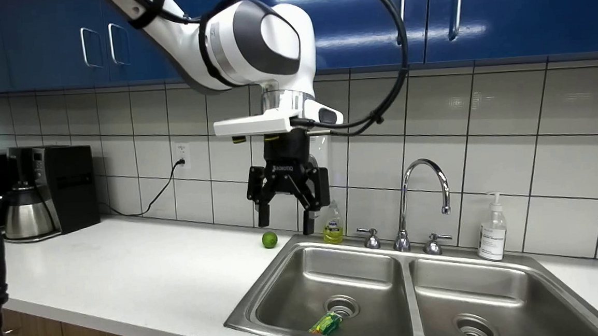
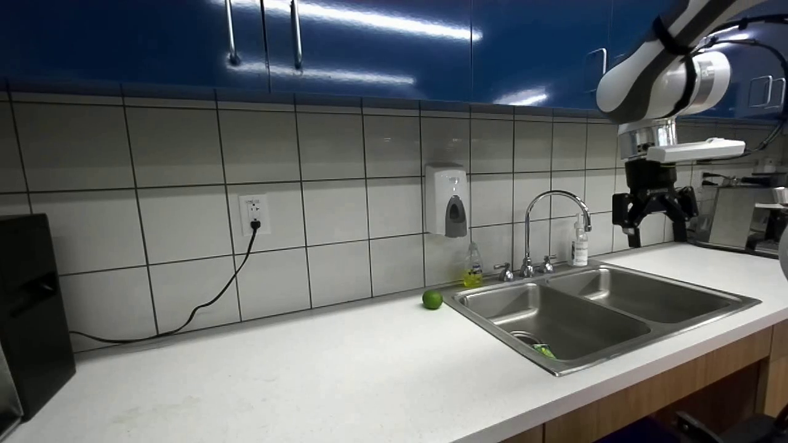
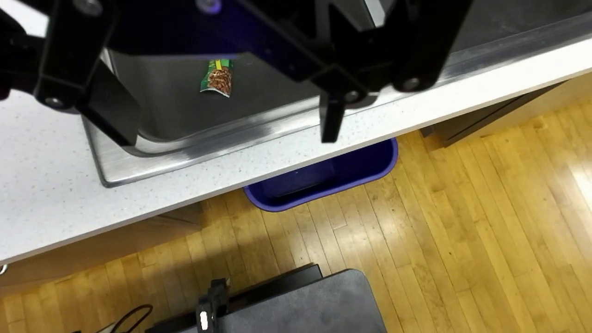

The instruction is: Remove the green packet from the sink and put it on the counter

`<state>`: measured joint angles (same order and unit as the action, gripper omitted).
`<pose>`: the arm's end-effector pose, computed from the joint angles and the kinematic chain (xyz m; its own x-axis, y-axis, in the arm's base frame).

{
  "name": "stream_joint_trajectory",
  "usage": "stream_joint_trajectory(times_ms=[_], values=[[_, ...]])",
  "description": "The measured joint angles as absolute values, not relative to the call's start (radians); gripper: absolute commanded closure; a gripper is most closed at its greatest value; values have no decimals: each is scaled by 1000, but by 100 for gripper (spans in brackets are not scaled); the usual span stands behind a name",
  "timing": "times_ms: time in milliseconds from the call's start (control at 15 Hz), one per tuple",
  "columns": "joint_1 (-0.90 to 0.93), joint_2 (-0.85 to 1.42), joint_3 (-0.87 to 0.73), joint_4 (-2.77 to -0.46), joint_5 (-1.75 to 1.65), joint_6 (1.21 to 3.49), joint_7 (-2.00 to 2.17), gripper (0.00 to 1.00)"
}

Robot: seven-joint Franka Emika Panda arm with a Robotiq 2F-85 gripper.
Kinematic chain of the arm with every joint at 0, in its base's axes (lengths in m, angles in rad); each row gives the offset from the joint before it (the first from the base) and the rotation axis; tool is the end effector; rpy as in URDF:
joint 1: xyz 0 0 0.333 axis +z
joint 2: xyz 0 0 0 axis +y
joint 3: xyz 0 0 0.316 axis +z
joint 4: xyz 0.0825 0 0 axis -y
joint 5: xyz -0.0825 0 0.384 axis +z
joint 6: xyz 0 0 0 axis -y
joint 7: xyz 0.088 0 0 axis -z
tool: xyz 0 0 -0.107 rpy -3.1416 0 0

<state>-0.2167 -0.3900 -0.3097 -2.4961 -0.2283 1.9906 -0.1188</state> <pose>0.3442 -0.2161 0.4077 0.9530 -0.2697 -0.1377 -0.2634 -0.9627 0.0627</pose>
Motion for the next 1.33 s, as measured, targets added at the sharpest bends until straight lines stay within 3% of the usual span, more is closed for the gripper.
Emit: stream_joint_trajectory(times_ms=[667, 1333], values=[[-209, 95, -283, -2316, -112, 2261, -114, 0], [-204, 577, -202, -1902, -104, 2286, -81, 0]])
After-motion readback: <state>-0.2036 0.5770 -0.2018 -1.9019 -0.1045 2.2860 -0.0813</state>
